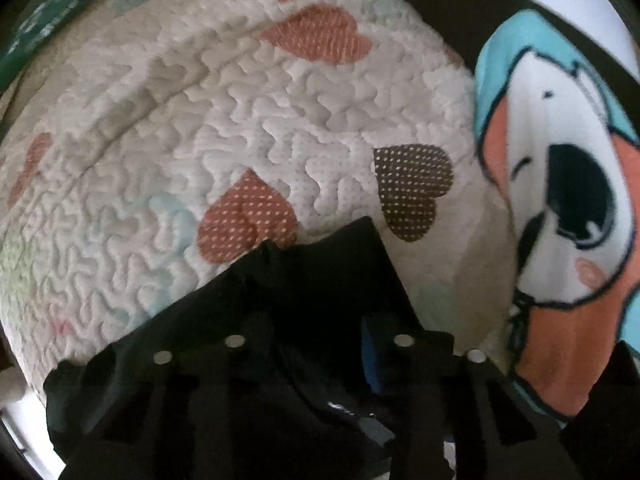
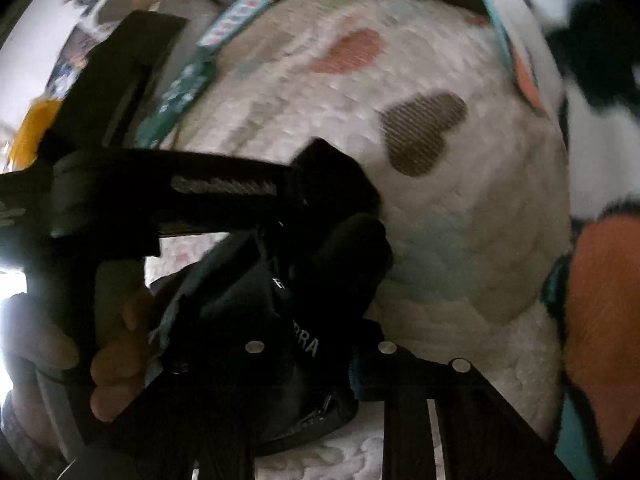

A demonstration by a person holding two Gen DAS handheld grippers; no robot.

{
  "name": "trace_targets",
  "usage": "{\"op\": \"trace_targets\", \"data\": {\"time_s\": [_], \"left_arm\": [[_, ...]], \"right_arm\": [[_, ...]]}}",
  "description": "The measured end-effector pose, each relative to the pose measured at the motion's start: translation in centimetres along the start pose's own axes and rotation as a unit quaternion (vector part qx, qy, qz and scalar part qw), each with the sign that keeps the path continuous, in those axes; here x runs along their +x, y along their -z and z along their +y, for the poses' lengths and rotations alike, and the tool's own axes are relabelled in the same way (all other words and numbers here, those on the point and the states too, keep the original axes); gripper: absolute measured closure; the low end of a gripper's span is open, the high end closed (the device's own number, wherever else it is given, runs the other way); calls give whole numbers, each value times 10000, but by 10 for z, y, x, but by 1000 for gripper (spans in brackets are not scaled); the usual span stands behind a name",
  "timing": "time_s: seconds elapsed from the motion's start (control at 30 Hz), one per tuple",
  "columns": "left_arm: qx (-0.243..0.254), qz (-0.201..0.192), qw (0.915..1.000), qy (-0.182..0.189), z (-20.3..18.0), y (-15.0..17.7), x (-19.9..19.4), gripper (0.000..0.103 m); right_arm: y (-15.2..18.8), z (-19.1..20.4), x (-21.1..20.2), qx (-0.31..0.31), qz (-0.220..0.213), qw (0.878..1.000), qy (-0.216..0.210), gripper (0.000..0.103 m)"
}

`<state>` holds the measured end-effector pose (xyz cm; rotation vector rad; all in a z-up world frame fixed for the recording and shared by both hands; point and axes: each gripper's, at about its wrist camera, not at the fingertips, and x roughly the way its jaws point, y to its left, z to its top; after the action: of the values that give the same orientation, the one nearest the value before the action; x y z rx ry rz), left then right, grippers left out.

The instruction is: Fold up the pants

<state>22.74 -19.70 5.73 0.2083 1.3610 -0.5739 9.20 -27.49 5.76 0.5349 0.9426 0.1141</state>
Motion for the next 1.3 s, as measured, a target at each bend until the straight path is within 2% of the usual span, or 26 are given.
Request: {"op": "trace_targets", "data": {"time_s": [0.13, 0.3, 0.43, 0.5, 0.63, 0.73, 0.8, 0.87, 0.93, 0.97, 1.0, 1.03, 1.1, 1.2, 1.3], "left_arm": [[-240, -495, 9984, 141, 15, 20, -50, 75], [-757, -1154, 9896, 394, 54, 57, -123, 75], [-1416, -1549, 9756, 640, 105, 105, -158, 75], [-1869, -1653, 9647, 847, 140, 136, -161, 75], [-2721, -1747, 9377, 1272, 199, 190, -139, 75], [-3155, -1676, 9214, 1529, 225, 217, -112, 74], [-3470, -1591, 9070, 1779, 240, 233, -89, 71], [-3713, -1494, 8931, 2051, 252, 244, -70, 63], [-3825, -1498, 8823, 2300, 260, 252, -66, 60], [-3840, -1552, 8786, 2378, 265, 255, -68, 60], [-3855, -1643, 8757, 2397, 267, 258, -73, 59], [-3862, -1742, 8730, 2415, 272, 261, -79, 57], [-3869, -1862, 8698, 2433, 279, 268, -89, 57], [-4002, -2005, 8680, 2152, 285, 277, -98, 57], [-4136, -2134, 8651, 1872, 287, 283, -104, 57]], "right_arm": [[3, 39, -20, -690, -241, 9972, -153, 81], [17, 101, -39, -1627, -303, 9851, -459, 82], [40, 153, -32, -2366, -52, 9693, -665, 82], [53, 177, -21, -2733, 112, 9594, -685, 82], [90, 214, 14, -3536, 485, 9326, -528, 82], [119, 222, 41, -4018, 750, 9121, -318, 82], [137, 225, 57, -4415, 890, 8928, -101, 77], [158, 223, 68, -4978, 890, 8623, 264, 75], [171, 220, 67, -5433, 849, 8338, 494, 64], [176, 218, 65, -5567, 849, 8248, 507, 60], [179, 216, 60, -5638, 851, 8200, 494, 50], [179, 214, 55, -5670, 841, 8180, 477, 41], [179, 211, 43, -5720, 807, 8152, 420, 35], [176, 208, 25, -5724, 819, 8153, 308, 33], [164, 204, 4, -5570, 911, 8254, 141, 32]]}}
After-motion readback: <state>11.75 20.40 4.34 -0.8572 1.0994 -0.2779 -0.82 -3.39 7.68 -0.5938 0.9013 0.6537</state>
